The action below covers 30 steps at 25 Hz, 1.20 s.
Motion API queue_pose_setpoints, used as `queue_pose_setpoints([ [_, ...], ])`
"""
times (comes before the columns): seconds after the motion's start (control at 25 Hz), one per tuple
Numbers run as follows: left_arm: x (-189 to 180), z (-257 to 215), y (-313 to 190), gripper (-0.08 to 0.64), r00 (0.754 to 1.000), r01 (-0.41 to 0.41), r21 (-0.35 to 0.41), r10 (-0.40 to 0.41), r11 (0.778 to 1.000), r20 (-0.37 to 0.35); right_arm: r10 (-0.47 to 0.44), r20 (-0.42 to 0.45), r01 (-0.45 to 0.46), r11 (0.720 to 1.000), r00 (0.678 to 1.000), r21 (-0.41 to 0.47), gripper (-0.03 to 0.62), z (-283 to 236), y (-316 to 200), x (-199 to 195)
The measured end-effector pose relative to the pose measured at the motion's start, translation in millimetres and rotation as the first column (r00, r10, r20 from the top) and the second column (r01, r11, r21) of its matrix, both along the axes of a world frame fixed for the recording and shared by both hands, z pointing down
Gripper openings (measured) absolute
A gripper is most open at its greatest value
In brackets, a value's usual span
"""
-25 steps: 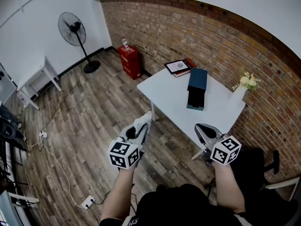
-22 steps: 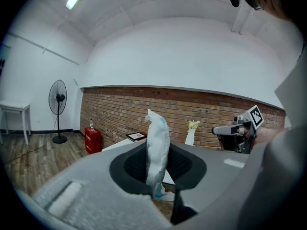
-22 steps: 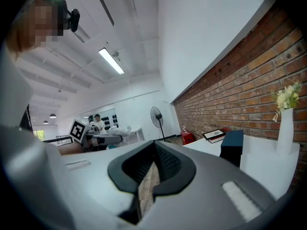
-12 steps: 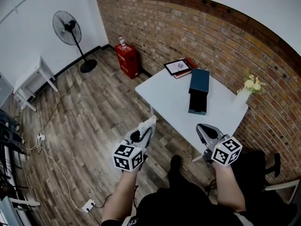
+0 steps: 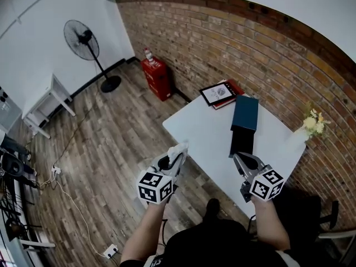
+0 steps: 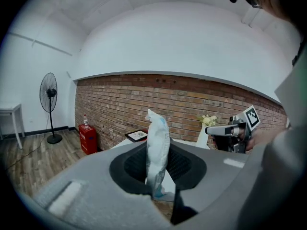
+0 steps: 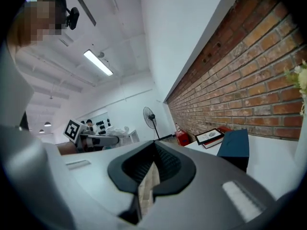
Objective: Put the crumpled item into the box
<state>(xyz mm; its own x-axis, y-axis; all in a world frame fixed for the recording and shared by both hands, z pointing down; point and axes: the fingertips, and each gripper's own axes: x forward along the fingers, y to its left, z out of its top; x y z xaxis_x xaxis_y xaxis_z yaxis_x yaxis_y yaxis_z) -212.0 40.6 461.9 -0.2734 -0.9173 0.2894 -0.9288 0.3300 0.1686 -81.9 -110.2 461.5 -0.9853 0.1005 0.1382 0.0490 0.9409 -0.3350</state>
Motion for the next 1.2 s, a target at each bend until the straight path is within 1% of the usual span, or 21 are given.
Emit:
queue_pose_setpoints([
  [0.24, -40, 2, -52, 0.067, 1.0, -0.005, -0.037, 0.006, 0.999, 0.006, -0.001, 0.0, 0.001, 0.999, 1.0, -0.051, 0.0, 12, -46, -32],
  [0.4, -54, -2, -84, 0.067, 1.0, -0.028, -0.041, 0.029, 0.999, 0.01, 0.015, -0.011, -0.015, 0.998, 1.0, -0.068, 0.0, 22, -76, -43],
  [0.52, -61, 0, -102, 0.067, 0.999, -0.051, -0.049, 0.051, 0.998, 0.008, 0.026, -0.022, -0.028, 0.997, 0.999, -0.073, 0.0, 25, -89, -53],
  [0.68, -71, 7, -121, 0.067, 0.995, -0.099, -0.051, 0.099, 0.994, -0.004, 0.056, -0.042, -0.059, 0.996, 0.998, -0.073, 0.0, 32, -98, -59],
  [0.88, -102, 11, -140, 0.067, 0.986, -0.165, -0.03, 0.165, 0.986, -0.005, 0.131, -0.071, -0.136, 0.989, 0.989, -0.064, 0.0, 38, -107, -77],
  [1.04, -133, 7, -154, 0.067, 0.971, -0.241, -0.008, 0.241, 0.971, 0.005, 0.194, -0.066, -0.197, 0.98, 0.979, -0.028, 0.0, 30, -107, -103],
  [1.2, -169, -1, -161, 0.067, 0.951, -0.308, 0.006, 0.307, 0.952, 0.015, 0.251, -0.062, -0.252, 0.967, 0.966, -0.02, 0.0, 23, -102, -137],
])
